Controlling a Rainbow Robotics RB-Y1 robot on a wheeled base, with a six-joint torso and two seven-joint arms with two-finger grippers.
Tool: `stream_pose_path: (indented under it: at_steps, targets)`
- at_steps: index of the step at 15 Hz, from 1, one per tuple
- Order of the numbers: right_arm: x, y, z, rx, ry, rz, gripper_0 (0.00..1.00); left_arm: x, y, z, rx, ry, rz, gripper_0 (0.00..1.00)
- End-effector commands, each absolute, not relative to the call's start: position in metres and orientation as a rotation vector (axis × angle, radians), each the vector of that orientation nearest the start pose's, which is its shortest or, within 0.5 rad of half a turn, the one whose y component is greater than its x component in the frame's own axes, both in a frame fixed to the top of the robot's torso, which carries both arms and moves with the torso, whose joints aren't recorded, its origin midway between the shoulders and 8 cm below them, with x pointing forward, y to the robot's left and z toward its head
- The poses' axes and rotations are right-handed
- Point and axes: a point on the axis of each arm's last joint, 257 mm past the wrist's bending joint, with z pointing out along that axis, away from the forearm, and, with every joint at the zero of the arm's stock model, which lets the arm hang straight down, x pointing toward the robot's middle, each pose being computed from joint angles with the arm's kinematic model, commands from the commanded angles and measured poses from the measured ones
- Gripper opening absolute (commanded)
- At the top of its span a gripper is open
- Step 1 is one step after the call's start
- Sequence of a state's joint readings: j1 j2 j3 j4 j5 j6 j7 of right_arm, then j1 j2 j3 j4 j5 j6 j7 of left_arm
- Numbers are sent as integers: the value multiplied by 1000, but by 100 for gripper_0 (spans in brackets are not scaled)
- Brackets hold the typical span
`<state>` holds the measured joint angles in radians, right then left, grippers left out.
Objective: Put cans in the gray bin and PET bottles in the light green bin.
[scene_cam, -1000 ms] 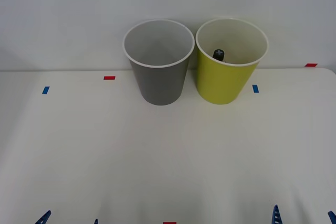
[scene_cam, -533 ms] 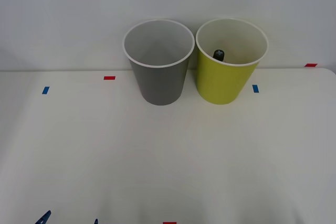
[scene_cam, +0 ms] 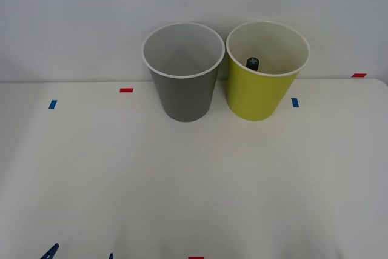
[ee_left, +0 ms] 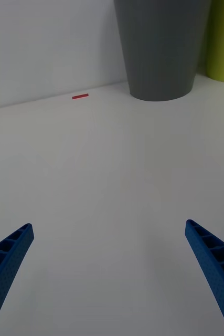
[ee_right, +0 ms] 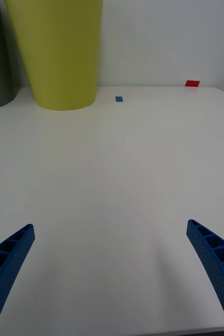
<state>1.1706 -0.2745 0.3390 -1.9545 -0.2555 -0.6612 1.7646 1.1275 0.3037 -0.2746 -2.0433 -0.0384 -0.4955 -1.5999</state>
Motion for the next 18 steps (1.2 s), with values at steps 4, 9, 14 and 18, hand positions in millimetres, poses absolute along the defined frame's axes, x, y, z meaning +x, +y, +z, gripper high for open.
stream_pose_path:
  at_steps: [4,9,14,18]
  targets:
    - [173,-253,-295,68,1706,-89,100,200,230,-289,195,1731,44,100]
    - [173,-253,-295,68,1706,-89,100,200,230,-289,195,1731,44,100]
    - [173,-253,-295,68,1706,-89,100,200,230,-289,195,1731,44,100]
    - [173,-253,-295,68,1706,-89,100,200,230,-289,195,1731,44,100]
